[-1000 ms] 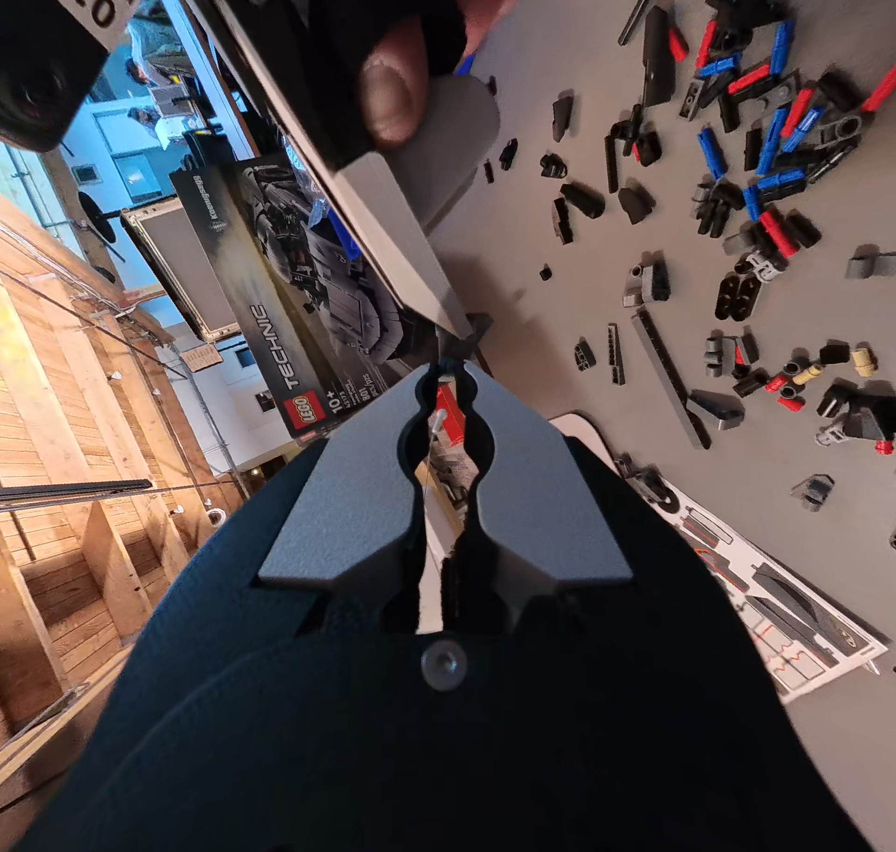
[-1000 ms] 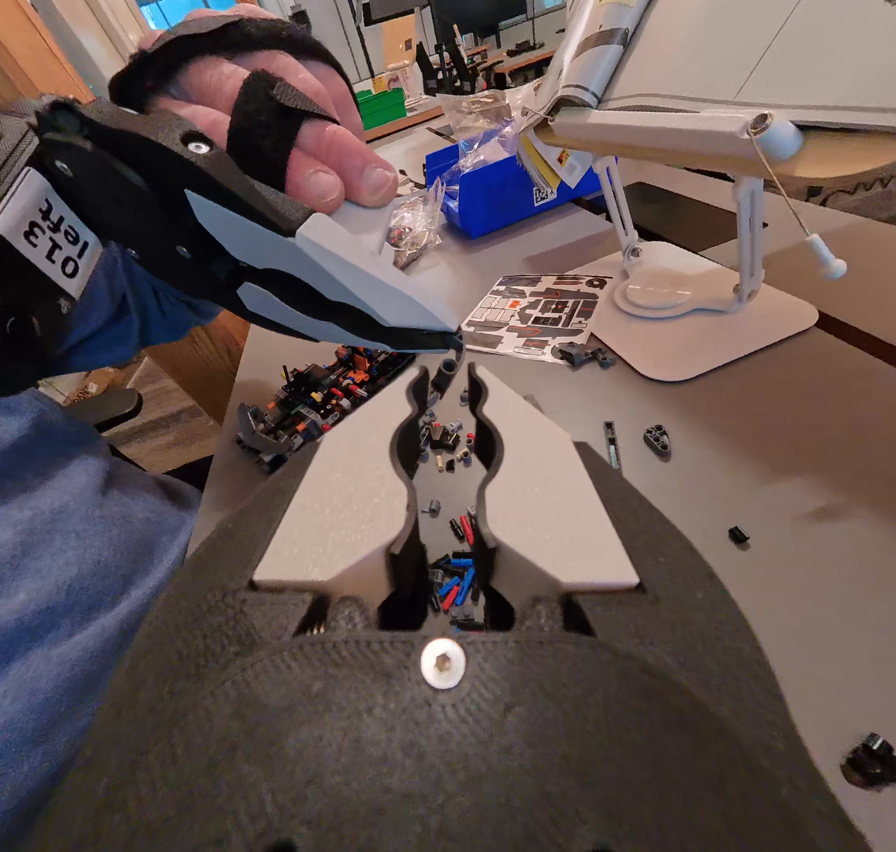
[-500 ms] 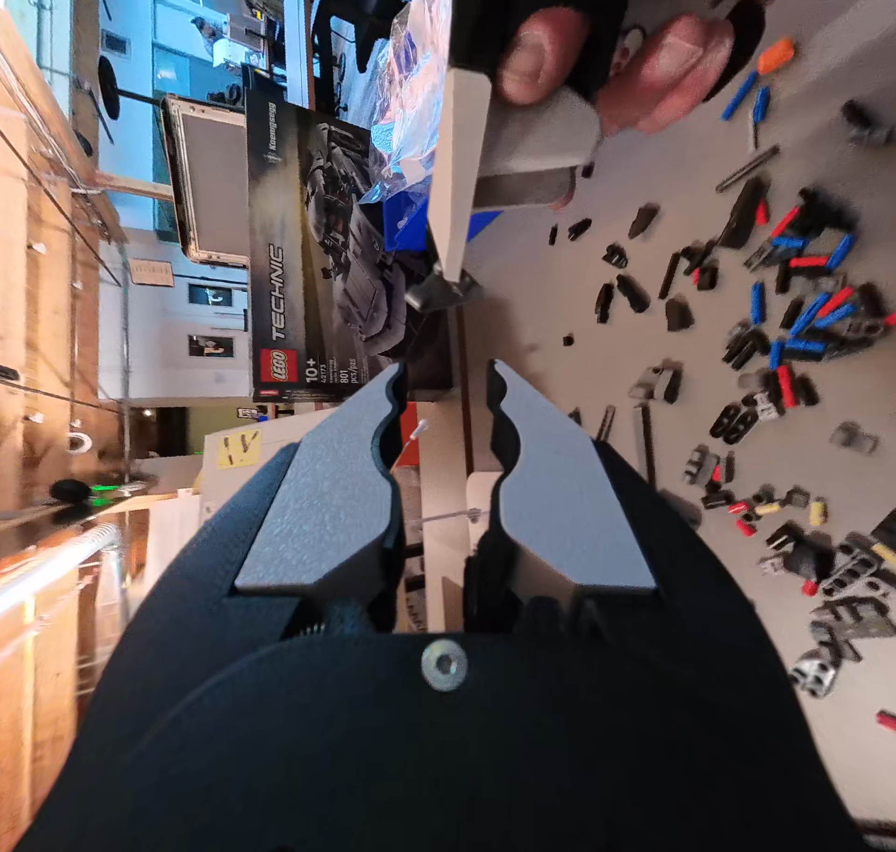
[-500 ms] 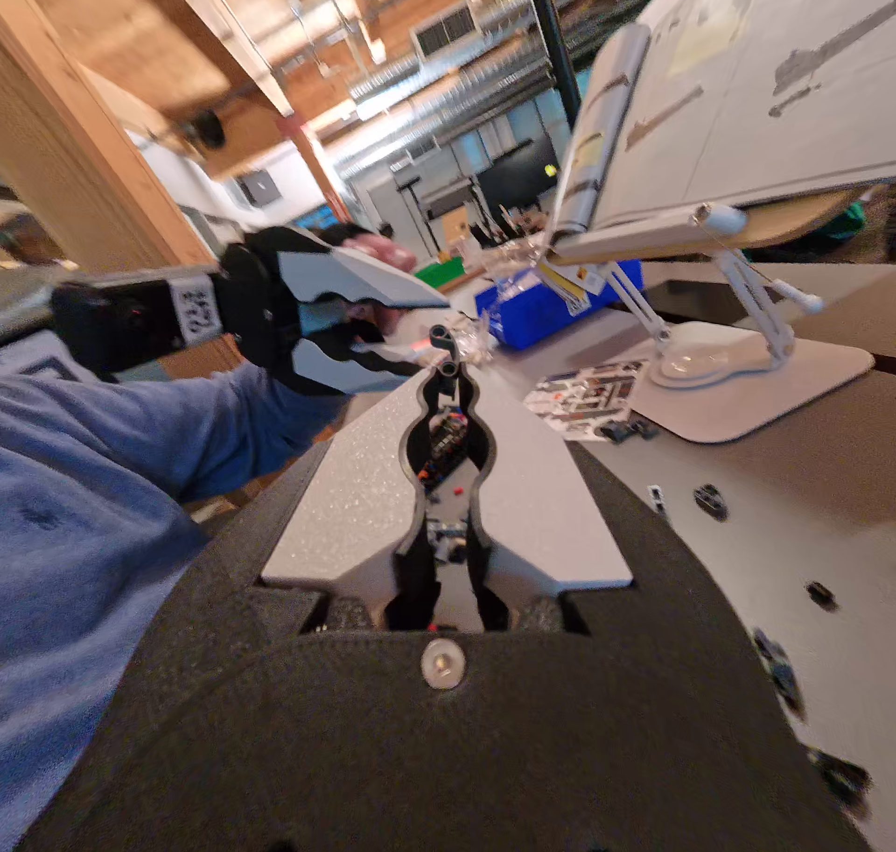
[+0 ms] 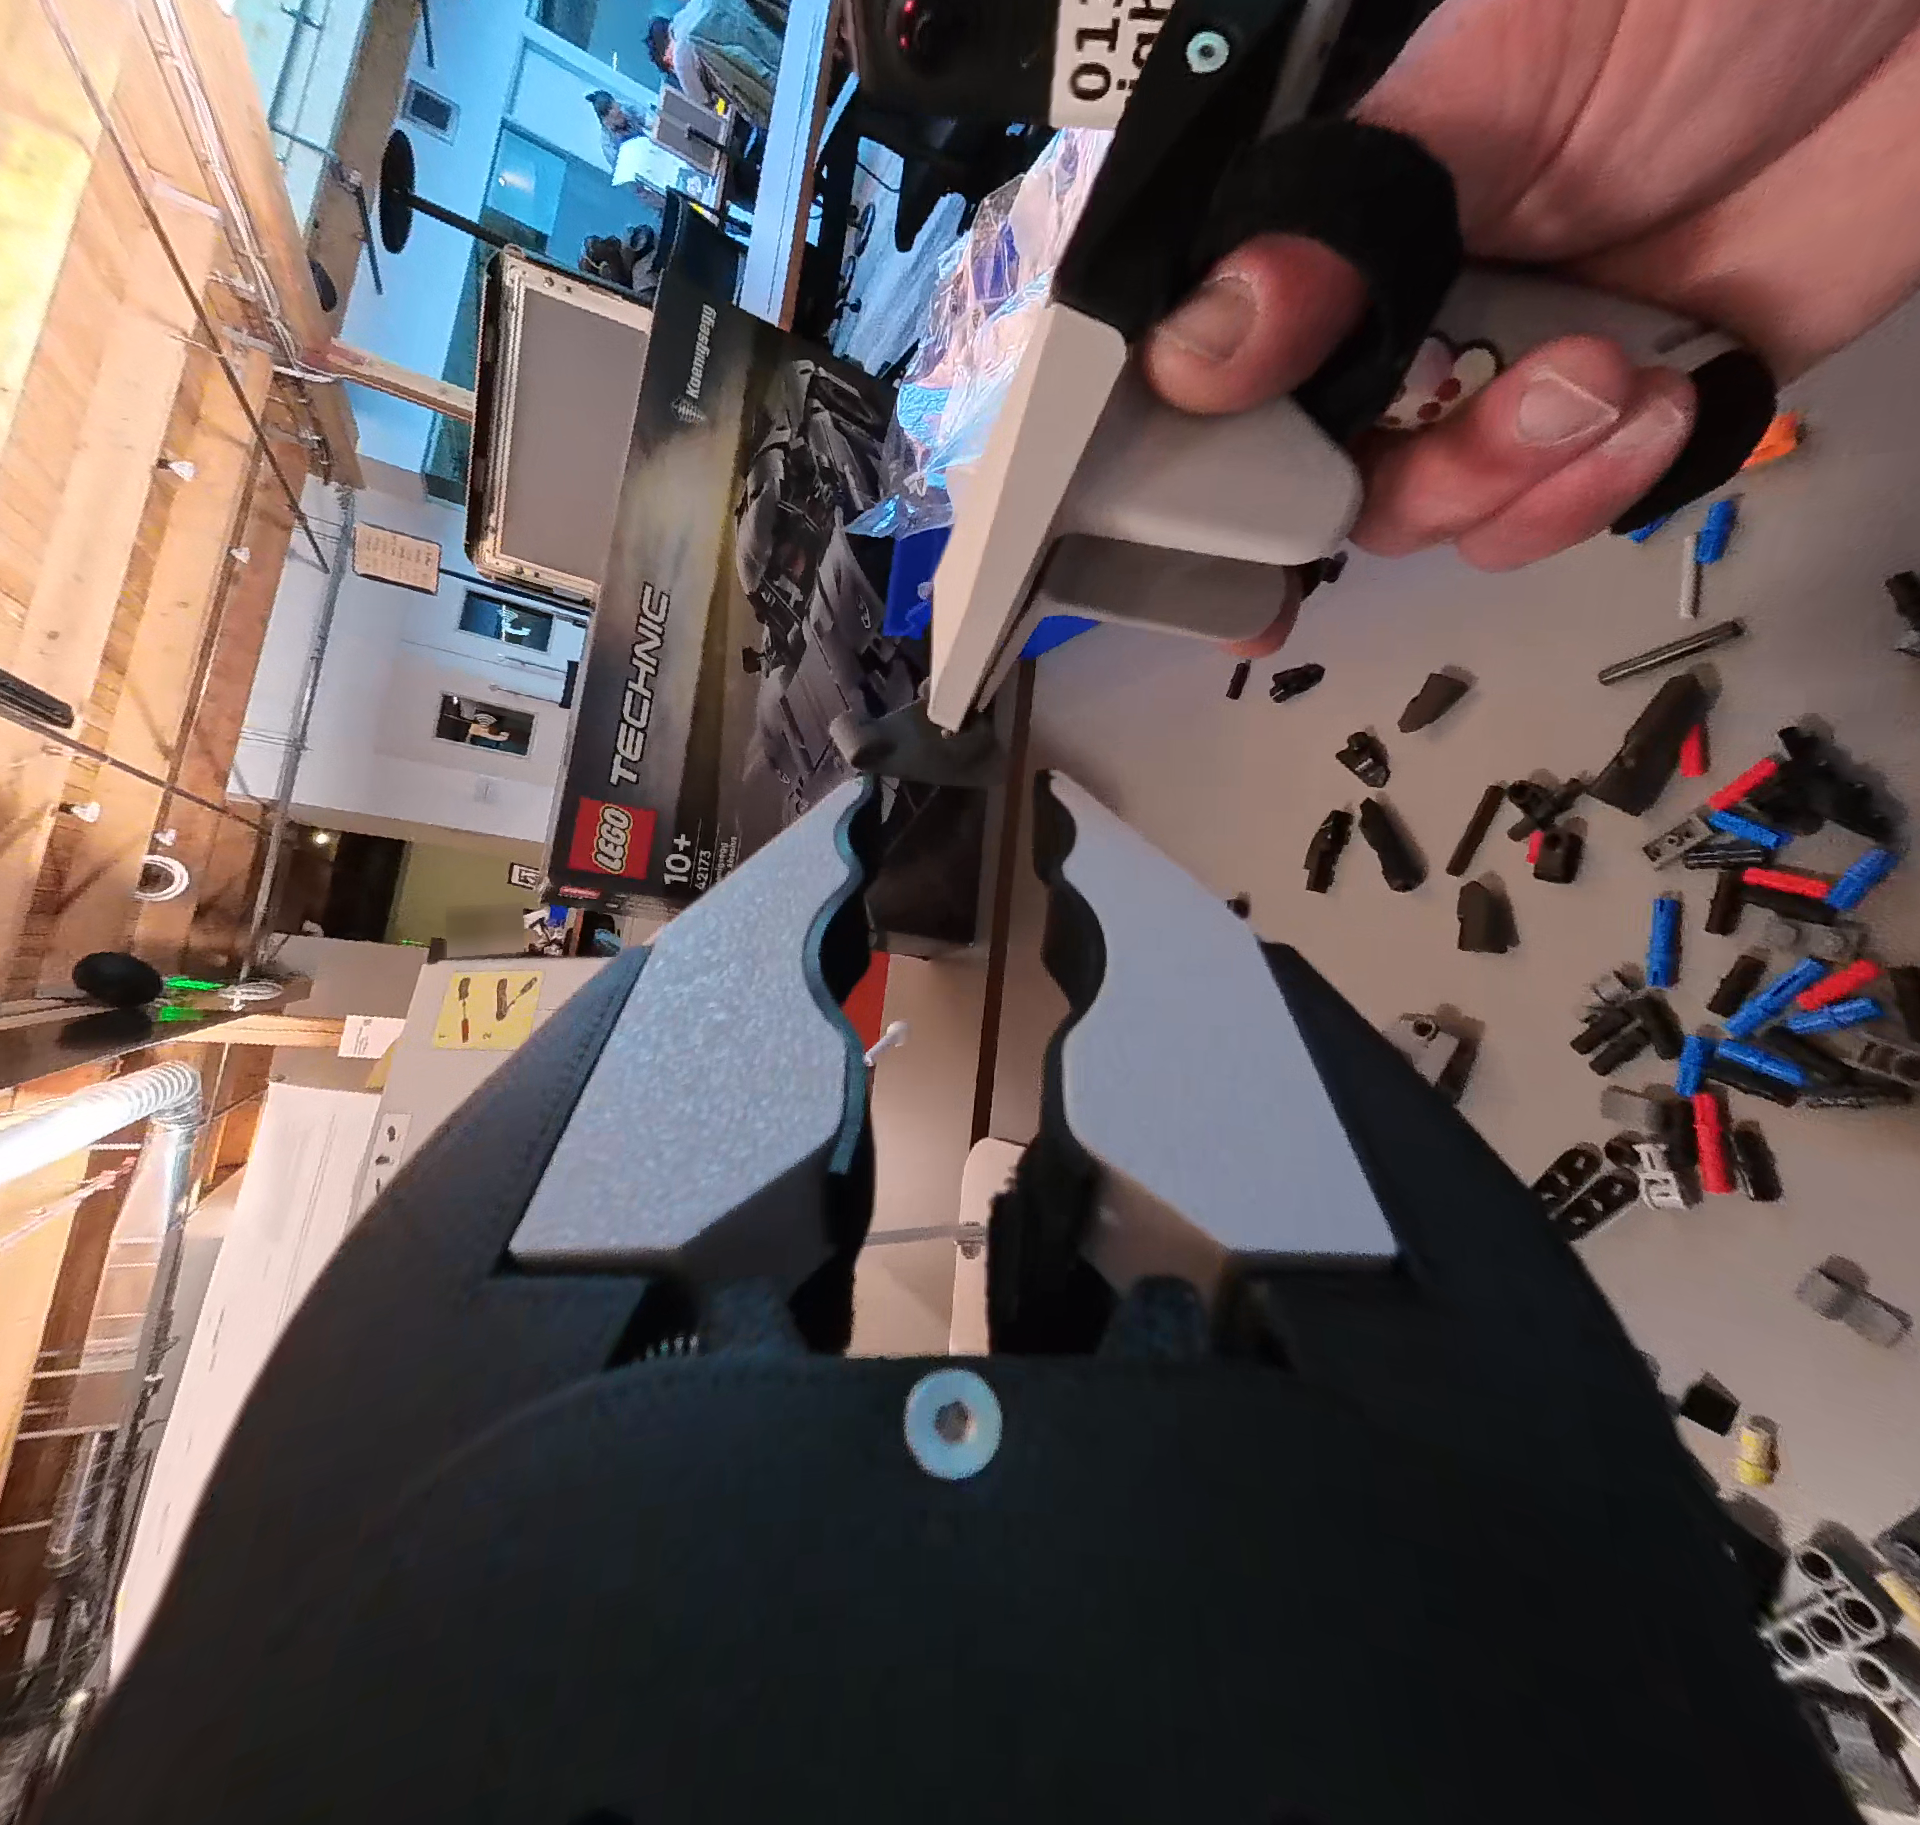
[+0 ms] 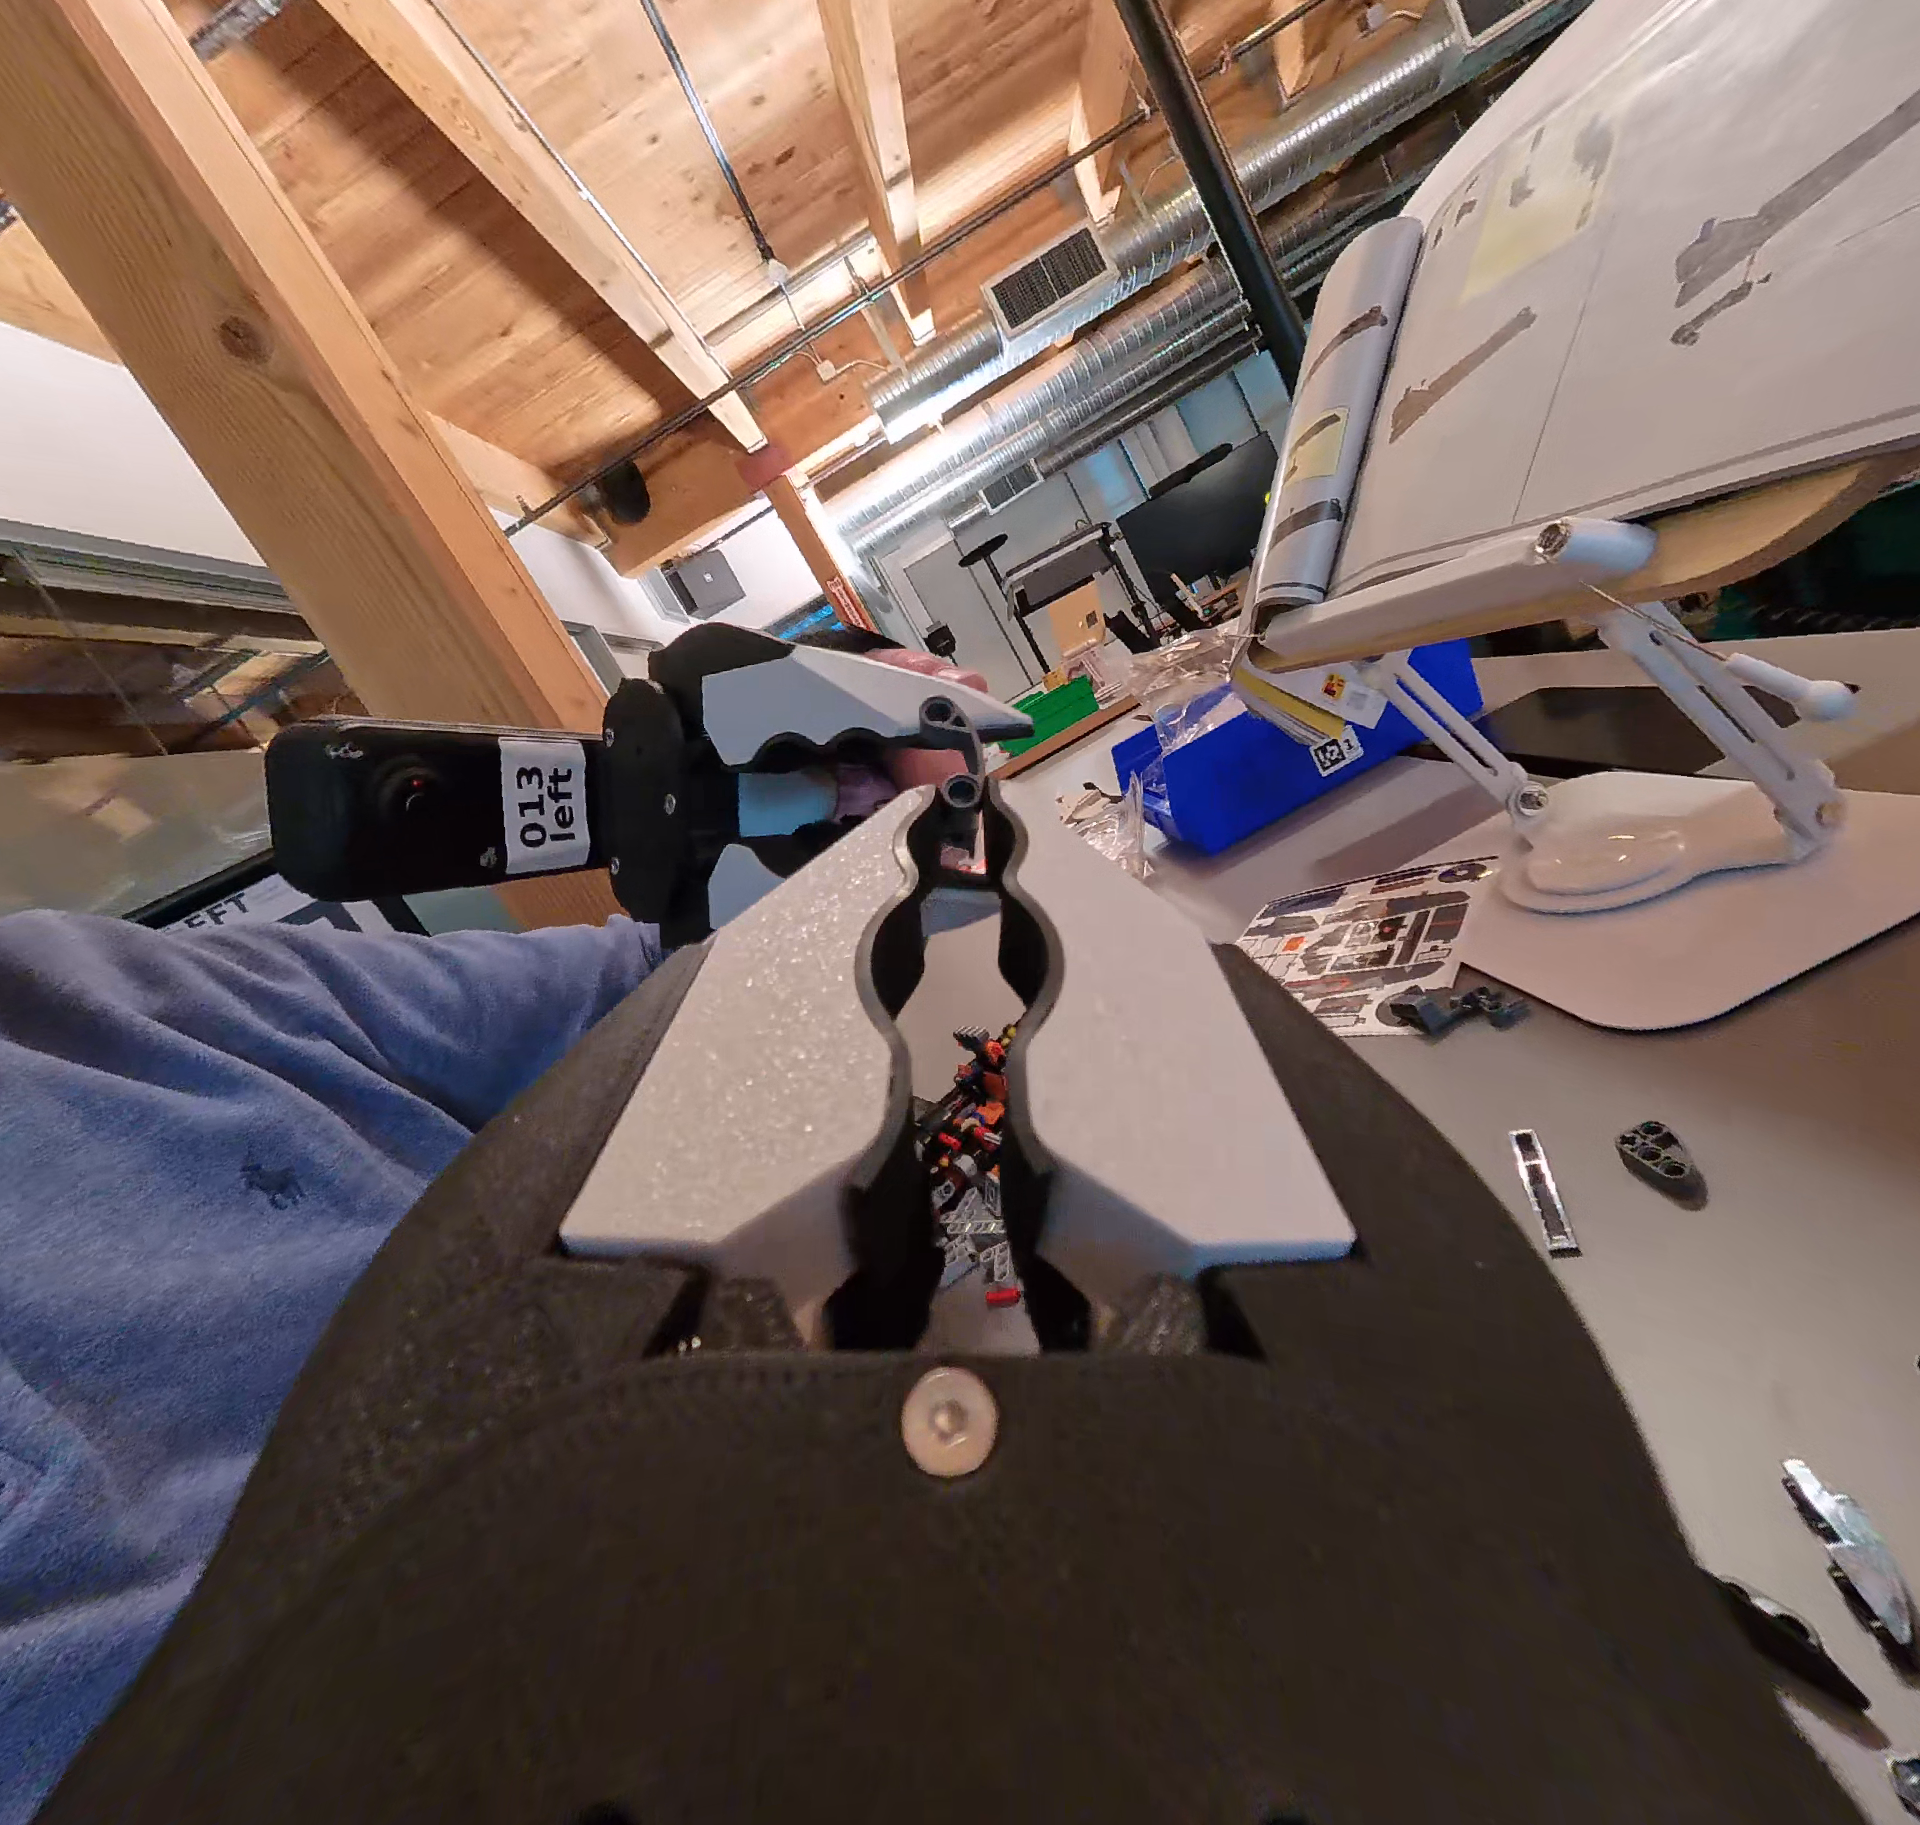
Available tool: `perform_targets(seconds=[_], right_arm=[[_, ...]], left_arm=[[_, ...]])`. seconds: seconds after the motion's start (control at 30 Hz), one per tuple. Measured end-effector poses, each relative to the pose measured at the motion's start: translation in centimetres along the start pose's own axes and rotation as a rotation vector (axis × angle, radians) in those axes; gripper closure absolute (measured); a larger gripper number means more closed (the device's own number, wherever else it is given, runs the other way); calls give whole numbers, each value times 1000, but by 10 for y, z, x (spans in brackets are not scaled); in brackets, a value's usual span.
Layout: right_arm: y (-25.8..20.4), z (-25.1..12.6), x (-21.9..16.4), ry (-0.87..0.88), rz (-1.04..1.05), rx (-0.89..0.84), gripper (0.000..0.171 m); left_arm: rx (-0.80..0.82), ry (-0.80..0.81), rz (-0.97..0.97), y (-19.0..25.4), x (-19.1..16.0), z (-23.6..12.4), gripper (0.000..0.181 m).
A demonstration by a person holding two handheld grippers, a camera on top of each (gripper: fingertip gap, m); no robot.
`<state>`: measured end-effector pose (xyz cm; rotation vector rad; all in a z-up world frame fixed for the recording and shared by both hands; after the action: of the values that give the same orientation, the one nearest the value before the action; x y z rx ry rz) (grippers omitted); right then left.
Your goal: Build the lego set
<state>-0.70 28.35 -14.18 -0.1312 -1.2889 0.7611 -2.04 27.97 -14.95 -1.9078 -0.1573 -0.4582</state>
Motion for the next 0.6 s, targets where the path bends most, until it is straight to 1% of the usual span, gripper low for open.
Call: perform_targets(seconds=[0.13,0.6], right_arm=[[1,-1,0,1,-2,-6,167],[3,-2,-1,-9,-13,-21,167]], left_arm=[[6,3,1,-2,1,2,158],[16,-7,34,-2,2,4,159]])
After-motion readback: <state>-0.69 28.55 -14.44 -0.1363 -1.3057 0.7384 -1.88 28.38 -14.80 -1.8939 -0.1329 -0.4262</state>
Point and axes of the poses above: each gripper's, where its closed fingertips meet, z out along the fingers, x out of its top, y = z × x across the jaws, the point moved 1 cm from there along -z, back along the fingers, and after that the axes turned 2 degrees about -y, right-handed, at the moved point
